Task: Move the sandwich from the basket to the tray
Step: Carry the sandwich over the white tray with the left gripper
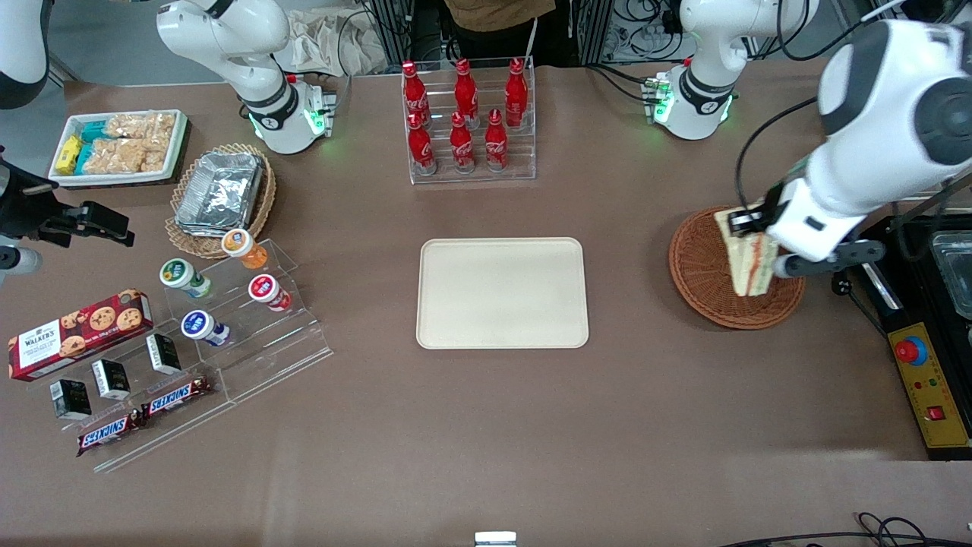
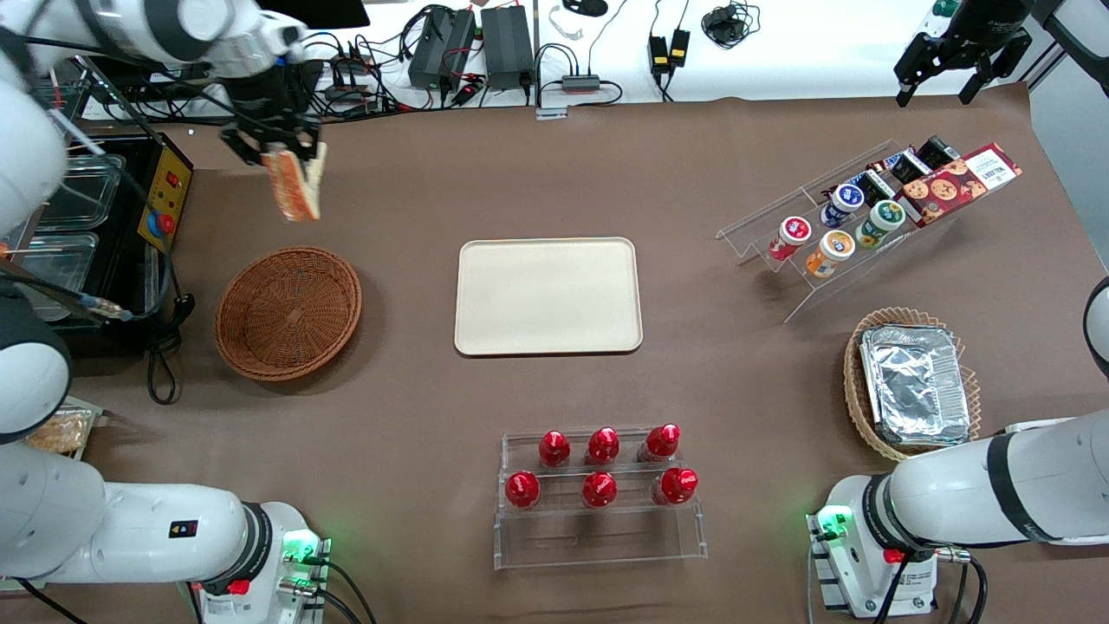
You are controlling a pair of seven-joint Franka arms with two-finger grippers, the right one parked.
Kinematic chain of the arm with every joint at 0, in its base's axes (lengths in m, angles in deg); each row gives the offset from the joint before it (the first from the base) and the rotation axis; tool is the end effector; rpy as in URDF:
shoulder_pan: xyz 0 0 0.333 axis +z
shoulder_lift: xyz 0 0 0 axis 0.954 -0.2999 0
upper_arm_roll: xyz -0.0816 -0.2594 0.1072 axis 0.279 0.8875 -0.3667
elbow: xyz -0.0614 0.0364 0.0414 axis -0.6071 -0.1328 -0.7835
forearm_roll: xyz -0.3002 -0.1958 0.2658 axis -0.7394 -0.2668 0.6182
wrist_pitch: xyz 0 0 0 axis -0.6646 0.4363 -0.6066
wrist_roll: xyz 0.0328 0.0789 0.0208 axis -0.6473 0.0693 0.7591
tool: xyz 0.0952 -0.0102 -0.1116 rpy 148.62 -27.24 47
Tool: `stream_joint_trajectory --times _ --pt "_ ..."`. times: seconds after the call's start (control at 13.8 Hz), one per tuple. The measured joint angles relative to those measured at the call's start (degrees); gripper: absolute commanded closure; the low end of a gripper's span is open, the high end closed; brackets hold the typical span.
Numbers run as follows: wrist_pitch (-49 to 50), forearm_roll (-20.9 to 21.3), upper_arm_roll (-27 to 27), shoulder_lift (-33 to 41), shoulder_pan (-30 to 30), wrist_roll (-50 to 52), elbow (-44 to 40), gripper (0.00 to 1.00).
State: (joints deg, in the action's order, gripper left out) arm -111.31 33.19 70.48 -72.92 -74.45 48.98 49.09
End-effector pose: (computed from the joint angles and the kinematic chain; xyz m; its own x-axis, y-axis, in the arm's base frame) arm 0.5856 -0.1589 0.4511 0.9614 0.1859 -0.2028 0.1802 -0.9825 -0.0464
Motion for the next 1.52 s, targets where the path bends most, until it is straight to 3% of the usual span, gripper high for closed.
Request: stream_joint_trajectory --times 0.36,0.87,1.52 --pt "-1.9 0.4 6.4 -5.1 -1.2 6.5 -1.6 0.65" --pt "-11.9 0.8 6.9 -11.6 -8.8 18.4 -1.6 0.65" --pt "-21.6 6.5 6.9 -23.1 -15.2 27.4 -1.5 0.66"
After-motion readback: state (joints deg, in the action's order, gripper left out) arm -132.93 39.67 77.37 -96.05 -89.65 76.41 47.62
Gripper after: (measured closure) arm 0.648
